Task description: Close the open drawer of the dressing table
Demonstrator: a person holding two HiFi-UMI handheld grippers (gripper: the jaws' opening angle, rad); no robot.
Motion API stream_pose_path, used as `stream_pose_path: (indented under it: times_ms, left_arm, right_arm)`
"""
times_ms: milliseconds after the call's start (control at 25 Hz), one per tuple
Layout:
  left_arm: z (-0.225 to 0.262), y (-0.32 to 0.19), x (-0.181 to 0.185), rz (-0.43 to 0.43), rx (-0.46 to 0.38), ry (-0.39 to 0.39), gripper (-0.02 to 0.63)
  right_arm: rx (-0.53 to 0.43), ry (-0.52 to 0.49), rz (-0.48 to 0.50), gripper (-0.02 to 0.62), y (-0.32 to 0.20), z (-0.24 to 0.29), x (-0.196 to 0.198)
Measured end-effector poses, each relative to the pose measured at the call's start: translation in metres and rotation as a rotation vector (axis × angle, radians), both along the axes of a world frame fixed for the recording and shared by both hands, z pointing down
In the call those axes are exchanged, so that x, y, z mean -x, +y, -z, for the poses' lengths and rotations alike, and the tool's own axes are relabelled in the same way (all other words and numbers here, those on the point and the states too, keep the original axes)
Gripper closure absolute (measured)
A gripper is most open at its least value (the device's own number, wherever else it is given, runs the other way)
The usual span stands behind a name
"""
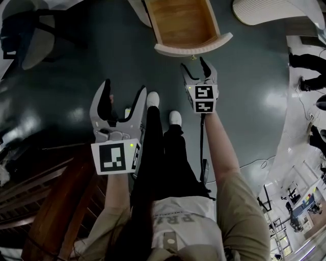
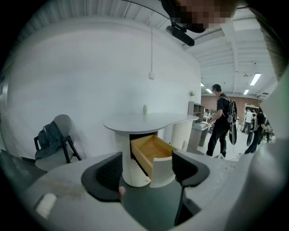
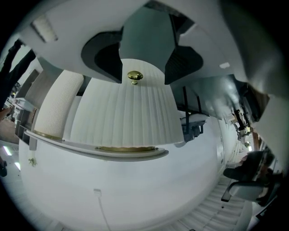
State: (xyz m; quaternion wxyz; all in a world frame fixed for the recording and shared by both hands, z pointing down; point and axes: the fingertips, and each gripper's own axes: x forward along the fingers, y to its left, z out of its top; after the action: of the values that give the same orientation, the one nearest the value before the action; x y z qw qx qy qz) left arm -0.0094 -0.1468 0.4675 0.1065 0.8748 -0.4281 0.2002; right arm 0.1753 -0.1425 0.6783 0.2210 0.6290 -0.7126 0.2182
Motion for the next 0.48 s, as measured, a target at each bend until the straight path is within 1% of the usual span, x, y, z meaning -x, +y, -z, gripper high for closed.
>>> stream_pose_path:
  times_ms: [120,240,400,480]
  left_arm:
    - [-0.008,0.003,0.001,0.013,0.018,0.001,0.258]
    - [-0.012,0.003,0.003,0.013,0.015,-0.003,0.258]
    - [-0.018,0.003,0.004,0.015,0.012,-0.006,0.258]
    - [-0.020,0.002,0.005,0.016,0.010,-0.009,0.258]
  right_arm:
    - [0.007,0.008,-0.001,0.305,-0.001,-0.008,0.000]
    - [0.022,0.012,-0.008,0.318,-0.002,-0.016,0.001]
    - [0.026,0.001,-0.045,0.350,-0.006,-0.022,-0.005]
    - [0.016,0.010,-0.065,0.380,-0.009,-0.022,-0.009]
